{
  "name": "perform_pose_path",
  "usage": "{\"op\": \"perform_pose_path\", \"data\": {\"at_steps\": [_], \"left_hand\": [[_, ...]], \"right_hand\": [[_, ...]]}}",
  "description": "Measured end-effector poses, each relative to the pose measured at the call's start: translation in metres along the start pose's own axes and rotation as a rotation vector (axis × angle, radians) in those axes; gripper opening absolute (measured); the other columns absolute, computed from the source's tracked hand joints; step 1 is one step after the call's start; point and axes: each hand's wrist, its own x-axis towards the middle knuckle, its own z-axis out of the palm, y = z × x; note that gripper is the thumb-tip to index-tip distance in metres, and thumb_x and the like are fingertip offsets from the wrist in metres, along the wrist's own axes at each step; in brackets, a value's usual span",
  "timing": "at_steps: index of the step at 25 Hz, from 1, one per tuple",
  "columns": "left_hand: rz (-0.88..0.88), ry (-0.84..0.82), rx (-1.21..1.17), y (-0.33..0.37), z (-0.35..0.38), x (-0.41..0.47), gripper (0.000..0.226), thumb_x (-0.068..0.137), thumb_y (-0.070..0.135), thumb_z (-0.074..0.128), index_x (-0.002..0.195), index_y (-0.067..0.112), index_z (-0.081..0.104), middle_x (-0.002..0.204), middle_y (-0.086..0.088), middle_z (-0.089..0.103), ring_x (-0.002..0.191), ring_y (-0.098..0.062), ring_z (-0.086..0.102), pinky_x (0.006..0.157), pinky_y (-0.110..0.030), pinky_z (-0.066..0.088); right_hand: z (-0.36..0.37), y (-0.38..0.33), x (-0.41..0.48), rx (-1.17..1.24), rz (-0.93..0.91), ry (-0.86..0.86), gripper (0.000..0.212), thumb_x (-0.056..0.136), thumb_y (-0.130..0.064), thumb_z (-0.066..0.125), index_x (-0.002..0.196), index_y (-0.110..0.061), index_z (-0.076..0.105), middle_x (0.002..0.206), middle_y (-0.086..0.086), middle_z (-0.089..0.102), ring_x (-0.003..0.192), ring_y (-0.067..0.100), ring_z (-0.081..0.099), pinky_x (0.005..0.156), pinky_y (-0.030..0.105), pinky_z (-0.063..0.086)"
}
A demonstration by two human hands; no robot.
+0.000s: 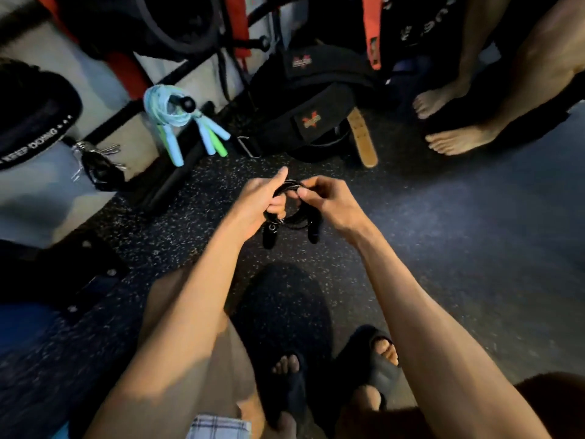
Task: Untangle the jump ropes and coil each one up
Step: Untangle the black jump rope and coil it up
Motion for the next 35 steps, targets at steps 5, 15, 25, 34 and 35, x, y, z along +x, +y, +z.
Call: {"op": "perform_pose_path", "data": {"at_steps": [5, 15, 25, 34, 35], "left_hand": [[0.147, 0.078, -0.136, 0.01, -0.035, 0.036, 0.022, 0.101, 0.019, 0.051, 0.082, 0.009, 0.053, 0.065, -0.003, 0.045, 0.056, -0.013, 0.037, 0.061, -0.027, 0.035], [0.465, 0.565, 0.044, 0.03, -0.128, 0.119, 0.016, 0.095, 0.002, 0.054, 0.101, 0.014, 0.063, 0.087, -0.005, 0.065, 0.073, -0.008, 0.059, 0.072, -0.025, 0.05], [0.605, 1.03, 0.652, 0.058, -0.202, 0.193, 0.023, 0.086, 0.007, 0.057, 0.108, 0.011, 0.064, 0.109, -0.01, 0.061, 0.099, -0.026, 0.062, 0.094, -0.035, 0.049], [0.485, 1.042, 1.275, 0.051, -0.247, 0.21, 0.07, 0.083, -0.014, 0.05, 0.146, 0.015, 0.043, 0.13, -0.018, 0.052, 0.113, -0.033, 0.049, 0.096, -0.04, 0.046], [0.383, 1.026, 1.348, 0.053, -0.246, 0.207, 0.077, 0.083, -0.012, 0.054, 0.15, 0.02, 0.036, 0.134, -0.016, 0.048, 0.115, -0.034, 0.046, 0.095, -0.043, 0.047]], "right_hand": [[0.022, -0.005, 0.075, 0.01, -0.058, -0.046, 0.008, 0.096, -0.011, 0.06, 0.1, -0.009, 0.067, 0.082, 0.008, 0.068, 0.077, 0.014, 0.064, 0.078, 0.031, 0.053], [0.107, -0.014, 0.226, 0.08, -0.258, -0.065, 0.022, 0.094, -0.006, 0.06, 0.112, 0.001, 0.07, 0.1, 0.006, 0.072, 0.083, 0.003, 0.066, 0.082, 0.017, 0.051], [0.177, -0.016, 0.318, -0.018, -0.427, 0.119, 0.009, 0.097, -0.013, 0.056, 0.098, -0.004, 0.056, 0.076, -0.013, 0.056, 0.068, 0.001, 0.056, 0.069, 0.018, 0.044], [0.183, 0.004, 0.355, -0.597, -0.461, -0.2, 0.048, 0.089, 0.002, 0.048, 0.131, -0.019, 0.06, 0.11, 0.011, 0.073, 0.105, 0.028, 0.067, 0.097, 0.035, 0.051], [0.185, 0.002, 0.359, -0.626, -0.392, -0.241, 0.051, 0.09, 0.002, 0.048, 0.136, -0.02, 0.056, 0.112, 0.012, 0.072, 0.106, 0.028, 0.066, 0.098, 0.035, 0.051]]}}
